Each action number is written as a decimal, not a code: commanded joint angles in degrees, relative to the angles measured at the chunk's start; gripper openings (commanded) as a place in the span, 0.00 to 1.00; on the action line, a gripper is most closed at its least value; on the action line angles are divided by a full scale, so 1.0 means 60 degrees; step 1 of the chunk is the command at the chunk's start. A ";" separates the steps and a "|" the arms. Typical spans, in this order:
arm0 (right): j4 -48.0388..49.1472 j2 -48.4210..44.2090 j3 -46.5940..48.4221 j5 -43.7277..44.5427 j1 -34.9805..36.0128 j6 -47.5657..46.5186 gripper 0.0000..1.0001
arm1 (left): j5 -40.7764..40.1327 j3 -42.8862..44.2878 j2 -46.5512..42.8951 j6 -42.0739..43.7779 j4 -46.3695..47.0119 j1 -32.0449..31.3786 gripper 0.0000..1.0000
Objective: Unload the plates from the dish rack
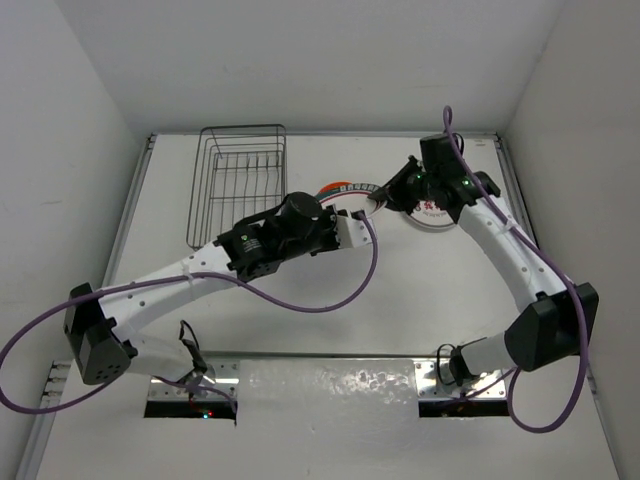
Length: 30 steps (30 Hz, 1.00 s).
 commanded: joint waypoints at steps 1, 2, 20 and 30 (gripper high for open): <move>0.0450 -0.0164 0.0016 0.0479 -0.0012 -0.0072 0.00 | -0.0983 0.0169 0.0119 -0.0286 0.1415 -0.0009 0.08; 0.0419 -0.0179 0.0017 0.0712 -0.0070 -0.0146 0.00 | -0.1352 0.0154 0.0221 -0.0403 0.1546 -0.0009 0.35; 0.3479 -0.2611 -0.4683 0.6761 -0.2341 -0.0586 0.00 | -0.3643 0.0182 -0.1286 -0.6758 -0.0648 0.1013 1.00; 0.5004 -0.1162 -0.4701 0.7745 -0.3234 -0.0308 0.00 | -0.1913 0.0389 -0.1433 -0.7991 -0.1954 0.2086 1.00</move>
